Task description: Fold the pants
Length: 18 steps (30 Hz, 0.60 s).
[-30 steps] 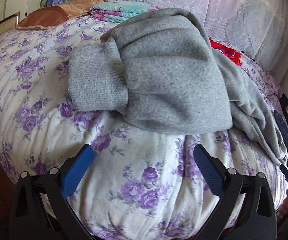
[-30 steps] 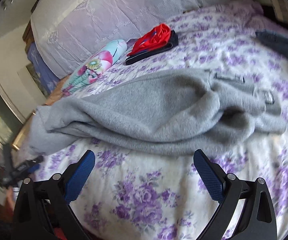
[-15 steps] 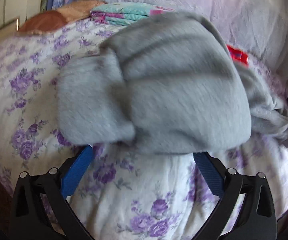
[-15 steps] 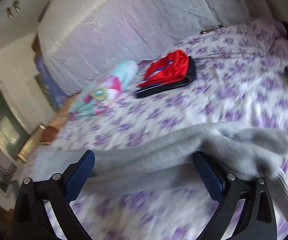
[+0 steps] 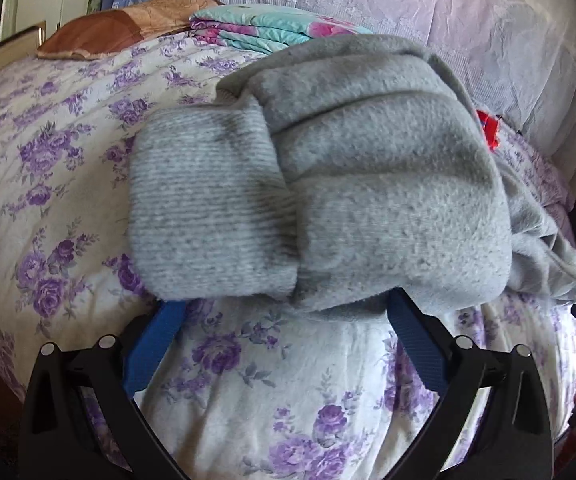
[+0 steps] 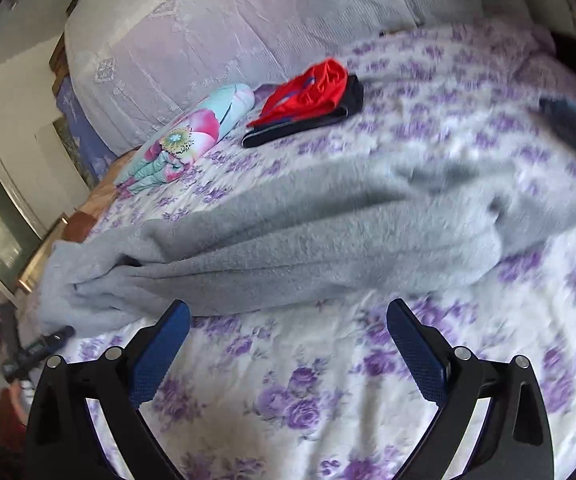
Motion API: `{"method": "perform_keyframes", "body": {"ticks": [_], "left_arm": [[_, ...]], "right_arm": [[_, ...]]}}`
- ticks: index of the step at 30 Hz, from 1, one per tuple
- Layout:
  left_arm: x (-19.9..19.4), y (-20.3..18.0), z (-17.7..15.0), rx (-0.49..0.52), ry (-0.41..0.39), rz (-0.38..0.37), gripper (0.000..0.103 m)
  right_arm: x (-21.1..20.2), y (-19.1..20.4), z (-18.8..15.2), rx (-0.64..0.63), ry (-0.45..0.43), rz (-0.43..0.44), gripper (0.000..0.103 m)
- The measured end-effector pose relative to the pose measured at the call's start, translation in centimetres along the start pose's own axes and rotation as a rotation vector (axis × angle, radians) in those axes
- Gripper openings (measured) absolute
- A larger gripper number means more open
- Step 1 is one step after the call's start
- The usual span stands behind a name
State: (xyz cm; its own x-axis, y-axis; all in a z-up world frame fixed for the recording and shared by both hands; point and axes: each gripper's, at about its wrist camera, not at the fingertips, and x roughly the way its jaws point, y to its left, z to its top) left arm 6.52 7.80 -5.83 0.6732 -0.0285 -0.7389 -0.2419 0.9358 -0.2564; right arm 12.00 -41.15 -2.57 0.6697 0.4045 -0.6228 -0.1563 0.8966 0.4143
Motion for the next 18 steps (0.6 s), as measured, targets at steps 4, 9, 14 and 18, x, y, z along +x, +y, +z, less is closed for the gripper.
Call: {"method": "perform_keyframes", "body": {"ticks": [4,9,14,18], "left_arm": [[0.7,0.1,1.1,-0.02,0.006,-0.017,0.098],[3.2,0.2,7.7,-0.046,0.028,-0.085,0.099],[3.6,-0.4,15.0,-0.092,-0.064,-0.035,0.098],[2.6,0.1,14.4,-0.073,-0.032,-0.114,0.098]], "right_arm": [[2.5,-1.4,1.1,0.146,0.018,0.092,0.099],[5.6,-0.5,7.6,0.159,-0.062,0.087,0.084],[6.0,0.4,11.8,0.096,-0.114,-0.045,0.084],[3.9,0.5,8.5,0.017,-0.11,-0.044,0.091]]}}
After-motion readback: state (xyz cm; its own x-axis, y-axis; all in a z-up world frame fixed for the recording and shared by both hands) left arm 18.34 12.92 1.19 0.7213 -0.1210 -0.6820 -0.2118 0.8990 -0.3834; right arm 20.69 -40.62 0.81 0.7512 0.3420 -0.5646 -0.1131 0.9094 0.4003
